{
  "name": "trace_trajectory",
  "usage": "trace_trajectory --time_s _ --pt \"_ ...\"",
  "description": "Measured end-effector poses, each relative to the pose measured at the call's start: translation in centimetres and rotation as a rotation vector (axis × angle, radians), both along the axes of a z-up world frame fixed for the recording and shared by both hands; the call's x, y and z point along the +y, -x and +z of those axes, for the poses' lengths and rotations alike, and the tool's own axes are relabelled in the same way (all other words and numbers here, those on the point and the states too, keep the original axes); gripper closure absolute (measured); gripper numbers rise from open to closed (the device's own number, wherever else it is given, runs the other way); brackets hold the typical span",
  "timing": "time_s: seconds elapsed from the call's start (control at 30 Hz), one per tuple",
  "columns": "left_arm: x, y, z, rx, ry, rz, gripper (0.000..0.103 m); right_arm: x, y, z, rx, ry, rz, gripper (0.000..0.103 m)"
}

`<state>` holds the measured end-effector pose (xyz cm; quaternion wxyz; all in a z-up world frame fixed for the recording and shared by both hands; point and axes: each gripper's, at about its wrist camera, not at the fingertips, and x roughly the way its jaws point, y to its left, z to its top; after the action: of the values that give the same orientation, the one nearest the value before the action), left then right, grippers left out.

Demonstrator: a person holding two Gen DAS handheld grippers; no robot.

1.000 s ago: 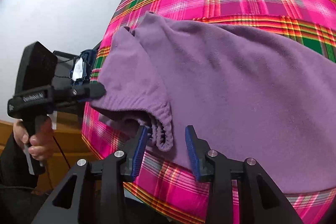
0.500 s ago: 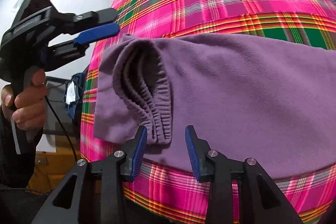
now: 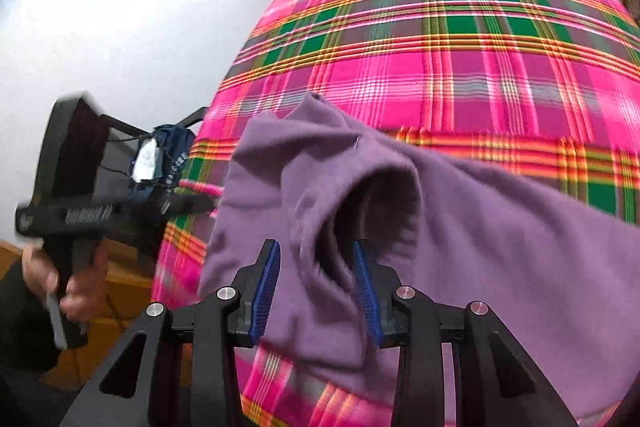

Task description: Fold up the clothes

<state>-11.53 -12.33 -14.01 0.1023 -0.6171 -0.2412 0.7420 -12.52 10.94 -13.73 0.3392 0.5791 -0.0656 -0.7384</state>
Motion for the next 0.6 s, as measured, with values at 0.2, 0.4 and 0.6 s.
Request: trace_trajectory --time_s 0.2,0.4,0.6 --pt "-1.2 -2.1 -1.5 -0.023 0.025 0.004 0.076 3.3 2.9 -4.0 -0.177 -0.002 -0.212 0.093" --pt "-1.0 -3.3 -2.4 -0.049 0.026 -0.038 0.076 4.2 2.0 -3.3 -0.195 -0.016 -0.220 0.081" --pt "-0.2 -4.3 -3.6 -0.089 0.000 -0.086 0.075 4.4 -1.8 -3.1 -0.234 -0.033 -0.152 0.068"
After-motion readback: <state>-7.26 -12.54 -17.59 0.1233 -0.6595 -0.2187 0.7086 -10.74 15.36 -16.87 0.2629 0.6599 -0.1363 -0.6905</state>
